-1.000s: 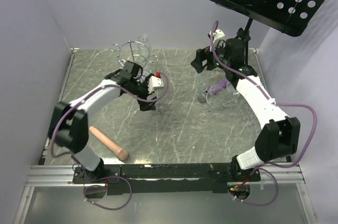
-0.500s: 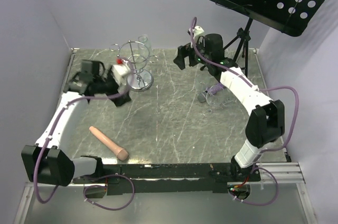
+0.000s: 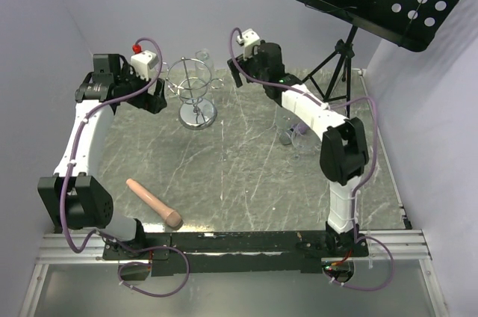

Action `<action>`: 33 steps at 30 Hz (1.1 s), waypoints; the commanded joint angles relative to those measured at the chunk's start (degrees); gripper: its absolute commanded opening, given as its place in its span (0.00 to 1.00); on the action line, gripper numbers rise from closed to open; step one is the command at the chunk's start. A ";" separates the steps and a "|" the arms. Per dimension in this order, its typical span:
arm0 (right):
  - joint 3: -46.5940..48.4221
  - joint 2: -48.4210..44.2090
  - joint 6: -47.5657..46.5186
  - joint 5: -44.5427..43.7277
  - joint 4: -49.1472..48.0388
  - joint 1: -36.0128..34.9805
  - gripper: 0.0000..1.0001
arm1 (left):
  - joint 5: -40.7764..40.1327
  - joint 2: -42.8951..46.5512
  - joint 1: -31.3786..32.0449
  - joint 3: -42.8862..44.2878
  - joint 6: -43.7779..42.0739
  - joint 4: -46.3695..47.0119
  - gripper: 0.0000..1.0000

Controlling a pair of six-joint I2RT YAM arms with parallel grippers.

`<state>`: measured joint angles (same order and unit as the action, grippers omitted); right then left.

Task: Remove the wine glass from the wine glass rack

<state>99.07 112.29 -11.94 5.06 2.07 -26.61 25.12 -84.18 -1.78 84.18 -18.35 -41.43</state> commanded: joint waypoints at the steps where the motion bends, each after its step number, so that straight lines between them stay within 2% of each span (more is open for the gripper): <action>1: 5.78 2.84 -2.90 -3.04 -5.05 -0.99 0.98 | -0.25 -0.63 0.02 4.23 1.04 0.39 1.00; 9: 9.22 6.98 -4.66 -1.11 -5.67 -2.39 0.99 | -8.85 -2.30 0.90 5.38 0.42 1.00 1.00; 20: 1.93 1.27 -7.74 1.27 -5.23 -6.70 0.99 | -16.24 -4.85 0.64 6.96 2.97 5.83 1.00; 33: -7.04 -5.59 -8.80 -0.22 -3.83 -11.79 0.99 | -15.90 -6.61 0.11 10.30 7.27 7.24 1.00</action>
<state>94.52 112.07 -20.47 3.81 -2.55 -35.38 9.89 -91.05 -1.32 92.33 -13.17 -36.69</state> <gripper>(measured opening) 0.993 0.995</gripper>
